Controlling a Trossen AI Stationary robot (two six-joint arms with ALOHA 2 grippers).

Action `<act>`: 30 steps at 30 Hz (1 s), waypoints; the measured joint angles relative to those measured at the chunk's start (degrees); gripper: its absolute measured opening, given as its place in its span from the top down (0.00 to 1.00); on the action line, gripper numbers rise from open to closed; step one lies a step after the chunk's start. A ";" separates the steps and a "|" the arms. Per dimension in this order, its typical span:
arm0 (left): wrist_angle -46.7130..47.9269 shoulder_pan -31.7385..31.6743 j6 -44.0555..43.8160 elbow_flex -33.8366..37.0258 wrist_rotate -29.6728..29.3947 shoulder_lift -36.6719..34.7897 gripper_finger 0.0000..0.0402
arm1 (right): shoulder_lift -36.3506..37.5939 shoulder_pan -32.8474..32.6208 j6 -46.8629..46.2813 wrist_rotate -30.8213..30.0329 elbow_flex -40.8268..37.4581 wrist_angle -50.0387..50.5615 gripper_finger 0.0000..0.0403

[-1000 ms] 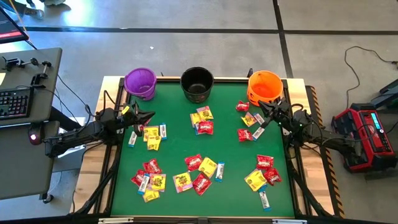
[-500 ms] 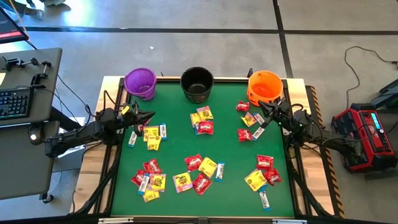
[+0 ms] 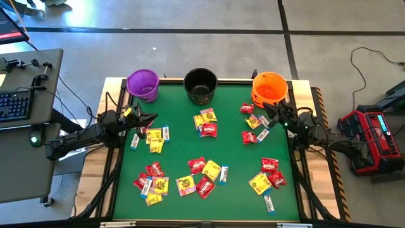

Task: Sort candy by brand, put in halloween buckets
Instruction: Put the yellow candy pack into the black bucket

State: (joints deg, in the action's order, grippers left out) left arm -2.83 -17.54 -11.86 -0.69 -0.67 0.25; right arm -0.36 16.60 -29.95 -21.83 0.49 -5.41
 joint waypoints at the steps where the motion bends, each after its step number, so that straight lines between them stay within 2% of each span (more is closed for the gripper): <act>1: -0.01 -0.01 0.00 0.00 0.00 0.00 1.00 | 0.00 0.02 -1.30 0.18 0.00 0.01 1.00; 8: -0.01 -0.02 0.00 0.00 0.00 0.00 1.00 | -0.03 -0.07 -10.26 11.07 0.37 -1.95 1.00; 10: 0.01 -0.01 0.01 0.00 0.00 0.00 1.00 | -0.53 -0.31 -10.29 11.10 1.80 -0.20 1.00; 14: -0.01 -0.02 0.02 0.00 0.00 0.00 1.00 | -3.37 -1.49 -2.89 7.71 4.96 -0.16 1.00; 21: 0.00 -0.02 0.02 0.00 0.00 0.00 1.00 | -13.05 -3.38 3.45 2.33 12.82 -0.10 1.00; 24: 0.00 0.00 0.00 0.00 0.00 0.00 1.00 | -17.03 -3.50 6.21 2.30 14.65 -0.23 1.00; 30: 0.01 -0.02 0.02 0.00 0.00 0.00 1.00 | -23.40 -3.50 7.29 11.77 15.10 -9.50 1.00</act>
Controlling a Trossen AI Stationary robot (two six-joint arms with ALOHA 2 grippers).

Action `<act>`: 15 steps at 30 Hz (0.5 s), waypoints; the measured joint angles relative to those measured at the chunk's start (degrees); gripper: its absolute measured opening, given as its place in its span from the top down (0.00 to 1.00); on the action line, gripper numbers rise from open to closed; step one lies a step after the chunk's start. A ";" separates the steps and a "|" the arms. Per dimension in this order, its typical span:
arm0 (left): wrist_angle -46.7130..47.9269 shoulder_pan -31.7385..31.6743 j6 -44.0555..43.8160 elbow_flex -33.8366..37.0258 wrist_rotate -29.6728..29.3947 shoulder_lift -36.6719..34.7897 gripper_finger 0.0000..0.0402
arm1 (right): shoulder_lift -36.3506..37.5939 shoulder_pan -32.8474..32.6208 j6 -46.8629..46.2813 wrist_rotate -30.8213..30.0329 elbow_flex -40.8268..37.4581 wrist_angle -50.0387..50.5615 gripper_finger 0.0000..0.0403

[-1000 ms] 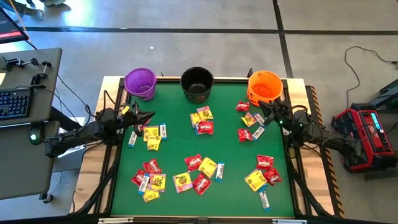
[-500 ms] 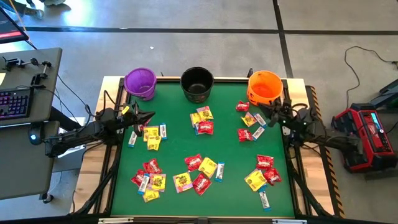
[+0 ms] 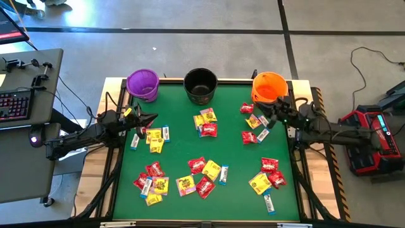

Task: Sort candy by brand, put in halloween buckets
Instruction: Put the yellow candy pack into the black bucket

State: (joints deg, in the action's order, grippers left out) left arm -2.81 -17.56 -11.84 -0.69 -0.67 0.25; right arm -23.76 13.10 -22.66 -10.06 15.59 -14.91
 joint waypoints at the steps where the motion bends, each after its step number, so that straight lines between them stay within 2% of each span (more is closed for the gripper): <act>1: -0.02 0.02 0.00 0.00 0.00 0.00 1.00 | -1.01 -0.01 -0.78 1.12 0.00 -2.58 1.00; 7: -0.01 0.00 0.00 0.00 0.00 0.00 1.00 | -7.95 0.12 -4.15 4.65 0.27 -16.53 1.00; 15: -0.03 0.02 0.02 0.00 -0.02 0.00 1.00 | -20.77 0.35 -5.04 9.08 8.98 -7.44 0.96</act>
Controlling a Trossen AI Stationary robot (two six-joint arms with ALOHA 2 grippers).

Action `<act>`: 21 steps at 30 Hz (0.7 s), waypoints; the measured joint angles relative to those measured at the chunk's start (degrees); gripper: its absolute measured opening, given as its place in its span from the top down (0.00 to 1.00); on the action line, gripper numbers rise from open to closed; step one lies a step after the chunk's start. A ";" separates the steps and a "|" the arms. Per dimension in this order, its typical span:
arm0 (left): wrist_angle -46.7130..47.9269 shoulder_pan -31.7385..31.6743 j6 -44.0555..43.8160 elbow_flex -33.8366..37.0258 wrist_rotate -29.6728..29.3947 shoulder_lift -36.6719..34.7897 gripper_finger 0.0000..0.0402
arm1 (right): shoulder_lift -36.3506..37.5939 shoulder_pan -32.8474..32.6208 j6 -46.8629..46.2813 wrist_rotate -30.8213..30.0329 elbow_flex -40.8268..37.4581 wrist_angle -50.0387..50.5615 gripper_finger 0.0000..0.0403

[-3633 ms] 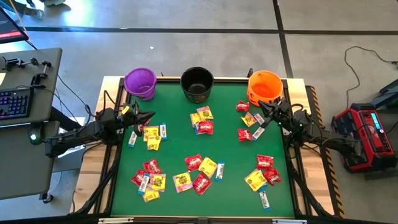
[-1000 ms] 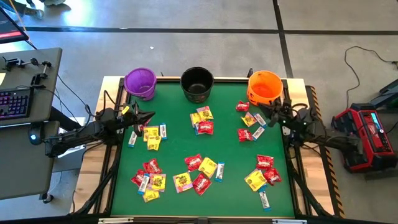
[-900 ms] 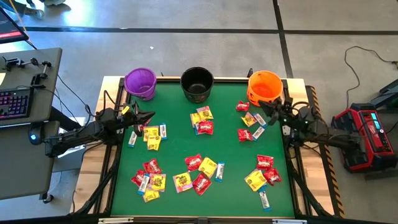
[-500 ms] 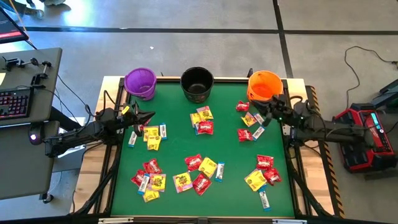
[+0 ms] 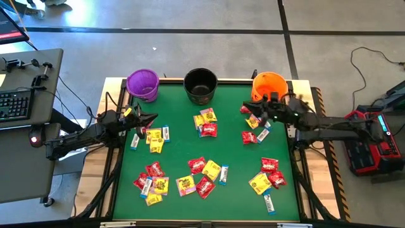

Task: Sort candy by brand, put in halloween buckets
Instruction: Put the yellow candy pack into the black bucket

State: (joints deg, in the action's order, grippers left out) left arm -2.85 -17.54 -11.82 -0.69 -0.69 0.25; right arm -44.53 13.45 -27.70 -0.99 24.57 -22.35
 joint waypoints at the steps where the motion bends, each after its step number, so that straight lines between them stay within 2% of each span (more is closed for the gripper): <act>1: -0.06 -0.01 0.07 0.00 -0.30 0.00 1.00 | -1.78 0.00 1.00 1.03 1.96 2.32 0.94; 6: -0.16 -0.02 0.05 0.00 -2.84 0.00 1.00 | -10.86 0.00 6.93 4.03 12.67 15.93 0.81; 12: -0.84 -0.02 0.00 0.00 -2.82 0.00 1.00 | -21.31 0.00 6.45 6.68 25.39 28.07 0.68; 16: -0.81 -0.02 -0.03 0.00 -2.81 0.00 1.00 | -27.96 -0.93 6.92 7.69 31.53 32.04 0.63; 21: -0.81 -0.02 -0.02 0.00 -2.80 0.00 1.00 | -36.13 -4.92 8.90 7.36 38.06 35.95 0.63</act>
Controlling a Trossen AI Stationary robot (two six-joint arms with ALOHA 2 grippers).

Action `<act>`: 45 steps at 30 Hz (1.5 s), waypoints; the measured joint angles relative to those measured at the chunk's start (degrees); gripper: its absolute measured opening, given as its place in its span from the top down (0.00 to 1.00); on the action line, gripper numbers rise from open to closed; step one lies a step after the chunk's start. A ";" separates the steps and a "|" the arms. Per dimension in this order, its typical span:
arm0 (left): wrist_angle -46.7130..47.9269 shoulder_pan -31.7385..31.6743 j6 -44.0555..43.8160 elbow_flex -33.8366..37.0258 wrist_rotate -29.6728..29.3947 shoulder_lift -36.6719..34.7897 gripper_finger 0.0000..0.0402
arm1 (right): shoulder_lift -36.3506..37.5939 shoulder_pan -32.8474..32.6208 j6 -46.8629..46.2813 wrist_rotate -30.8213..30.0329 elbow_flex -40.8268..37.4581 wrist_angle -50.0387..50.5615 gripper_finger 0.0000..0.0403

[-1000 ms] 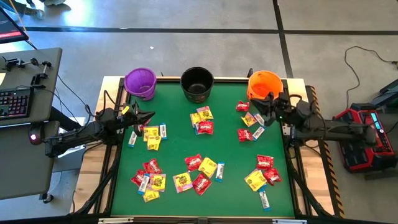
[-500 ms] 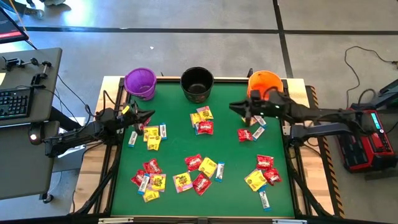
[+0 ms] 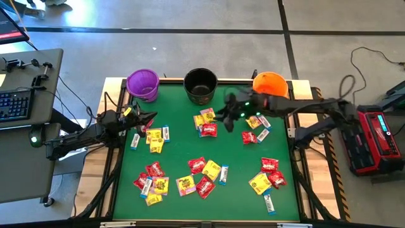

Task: Sort candy by brand, put in halloween buckets
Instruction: Put the yellow candy pack into the black bucket

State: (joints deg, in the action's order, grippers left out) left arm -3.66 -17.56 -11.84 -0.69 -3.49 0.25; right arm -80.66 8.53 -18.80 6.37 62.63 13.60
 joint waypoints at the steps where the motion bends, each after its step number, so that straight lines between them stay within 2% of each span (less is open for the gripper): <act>1: -0.02 0.00 -0.01 0.00 0.00 0.00 1.00 | -1.53 -0.86 1.17 -0.72 1.51 1.20 0.63; 6: -0.15 0.00 0.00 0.00 0.02 0.00 1.00 | -9.40 -5.06 10.23 -5.55 7.40 5.39 0.63; 10: -0.31 -0.04 0.20 0.00 -0.18 0.00 1.00 | -15.54 -6.78 7.67 -5.94 10.98 6.51 0.63; 15: -0.35 -0.04 5.68 0.00 -2.21 0.00 1.00 | -22.34 -7.76 7.49 -6.76 14.53 11.96 0.61; 22: -0.49 -0.04 6.46 0.00 -2.14 0.00 1.00 | -29.28 -8.76 9.36 -10.46 17.80 18.60 0.49; 27: -1.22 -0.04 0.42 0.00 -2.08 0.00 1.00 | -31.78 -8.76 11.72 -18.73 19.70 18.26 0.44; 29: -1.89 -0.04 -2.38 0.00 -2.05 0.01 1.00 | -32.45 -8.74 14.92 -20.01 19.83 18.09 0.44; 33: -1.88 -0.03 -2.91 -0.04 -2.08 0.19 1.00 | -33.15 -8.08 18.87 -17.90 19.89 16.79 0.44; 39: -1.37 -0.04 -3.08 -0.04 -3.09 1.45 1.00 | -33.75 -6.10 20.35 -16.34 19.91 12.87 0.44; 45: 0.94 -0.04 -3.56 -0.04 -3.11 1.82 1.00 | -34.41 -3.86 21.77 -12.14 19.87 12.86 0.44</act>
State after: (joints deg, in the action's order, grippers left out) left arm -2.72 -17.61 -15.39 -0.73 -6.60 2.07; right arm -115.07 4.68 2.98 -5.77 82.50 26.46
